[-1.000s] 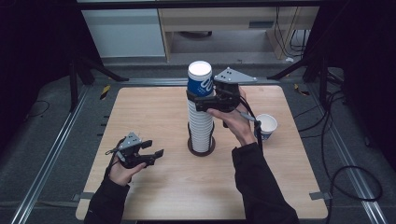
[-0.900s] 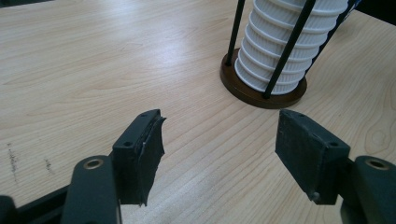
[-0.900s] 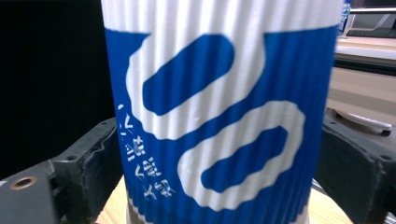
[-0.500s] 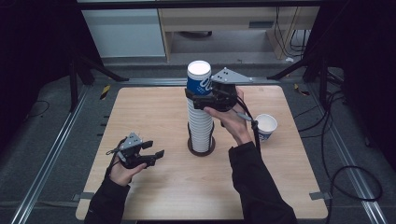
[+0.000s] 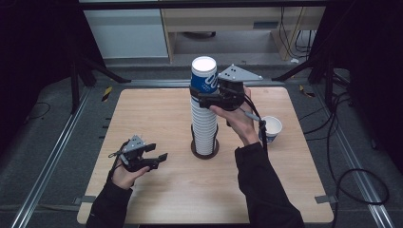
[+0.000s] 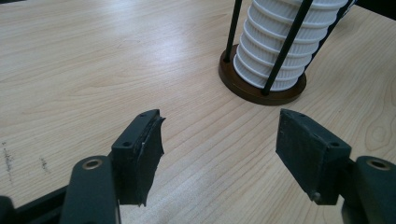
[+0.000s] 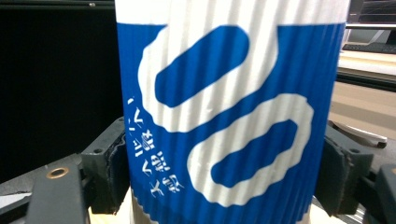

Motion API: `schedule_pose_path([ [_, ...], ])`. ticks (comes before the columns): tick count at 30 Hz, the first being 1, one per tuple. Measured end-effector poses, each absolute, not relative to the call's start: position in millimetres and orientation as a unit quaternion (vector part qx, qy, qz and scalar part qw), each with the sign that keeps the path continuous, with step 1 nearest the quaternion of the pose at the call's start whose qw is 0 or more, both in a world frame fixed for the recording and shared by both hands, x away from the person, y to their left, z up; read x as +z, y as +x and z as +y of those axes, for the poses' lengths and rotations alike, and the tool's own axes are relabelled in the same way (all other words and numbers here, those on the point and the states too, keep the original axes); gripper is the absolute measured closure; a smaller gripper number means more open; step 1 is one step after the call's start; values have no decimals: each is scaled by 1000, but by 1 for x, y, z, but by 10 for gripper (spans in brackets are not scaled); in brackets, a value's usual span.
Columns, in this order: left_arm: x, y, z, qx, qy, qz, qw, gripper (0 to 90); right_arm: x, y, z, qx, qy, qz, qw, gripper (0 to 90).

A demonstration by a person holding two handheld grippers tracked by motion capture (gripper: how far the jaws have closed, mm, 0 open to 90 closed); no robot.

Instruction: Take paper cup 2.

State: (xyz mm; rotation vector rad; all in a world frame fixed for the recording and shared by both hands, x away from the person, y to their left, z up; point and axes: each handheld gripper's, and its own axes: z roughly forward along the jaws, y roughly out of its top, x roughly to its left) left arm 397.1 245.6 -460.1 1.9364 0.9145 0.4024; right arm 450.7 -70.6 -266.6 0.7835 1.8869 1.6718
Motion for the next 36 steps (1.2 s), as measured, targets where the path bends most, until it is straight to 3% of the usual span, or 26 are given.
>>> schedule_pose_path([
  [36,-460,397,246,164,786,374,465,308,-212,436,-77,641,262,664,283,213],
])
